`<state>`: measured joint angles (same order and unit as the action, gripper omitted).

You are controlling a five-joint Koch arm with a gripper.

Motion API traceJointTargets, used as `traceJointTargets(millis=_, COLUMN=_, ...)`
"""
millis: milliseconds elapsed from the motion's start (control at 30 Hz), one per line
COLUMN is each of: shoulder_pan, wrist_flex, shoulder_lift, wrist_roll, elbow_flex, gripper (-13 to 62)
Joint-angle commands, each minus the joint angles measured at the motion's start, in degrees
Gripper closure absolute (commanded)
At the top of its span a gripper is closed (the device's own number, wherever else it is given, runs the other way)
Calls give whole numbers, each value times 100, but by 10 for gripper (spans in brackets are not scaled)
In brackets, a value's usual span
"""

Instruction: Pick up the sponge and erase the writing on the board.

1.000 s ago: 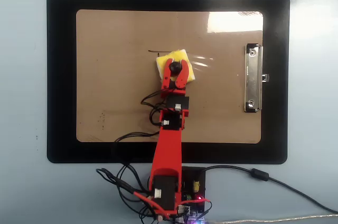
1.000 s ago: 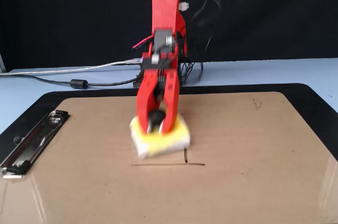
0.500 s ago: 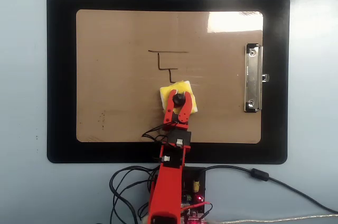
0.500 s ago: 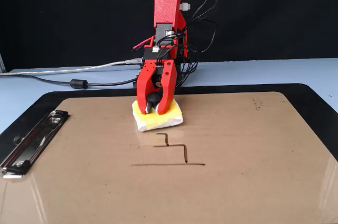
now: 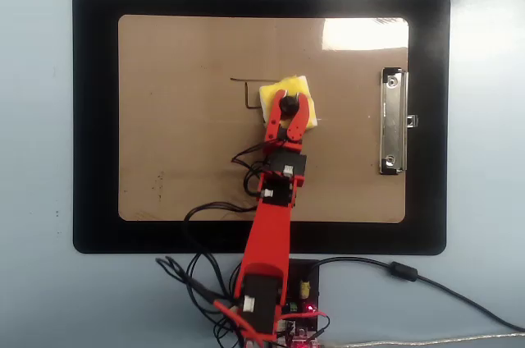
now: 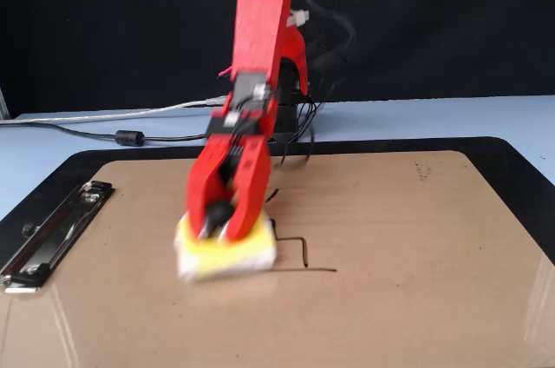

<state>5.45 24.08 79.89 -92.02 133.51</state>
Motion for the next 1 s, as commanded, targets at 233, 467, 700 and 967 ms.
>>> traceJointTargets(millis=233, shoulder_pan=-571, wrist_flex=-35, shoulder_lift=-9, wrist_roll=-79, elbow_flex=-255, gripper=574)
traceJointTargets(millis=467, shoulder_pan=-545, wrist_flex=-220, shoulder_lift=-2206, wrist_roll=-114, elbow_flex=-2918, gripper=574)
traceJointTargets(millis=700, shoulder_pan=-580, wrist_flex=-1380, shoulder_lift=1556, wrist_roll=-105, elbow_flex=501, gripper=573)
traceJointTargets(millis=967, shoulder_pan=-1160, wrist_flex=-1978, shoulder_lift=299, wrist_roll=-316, elbow_flex=-932, gripper=574)
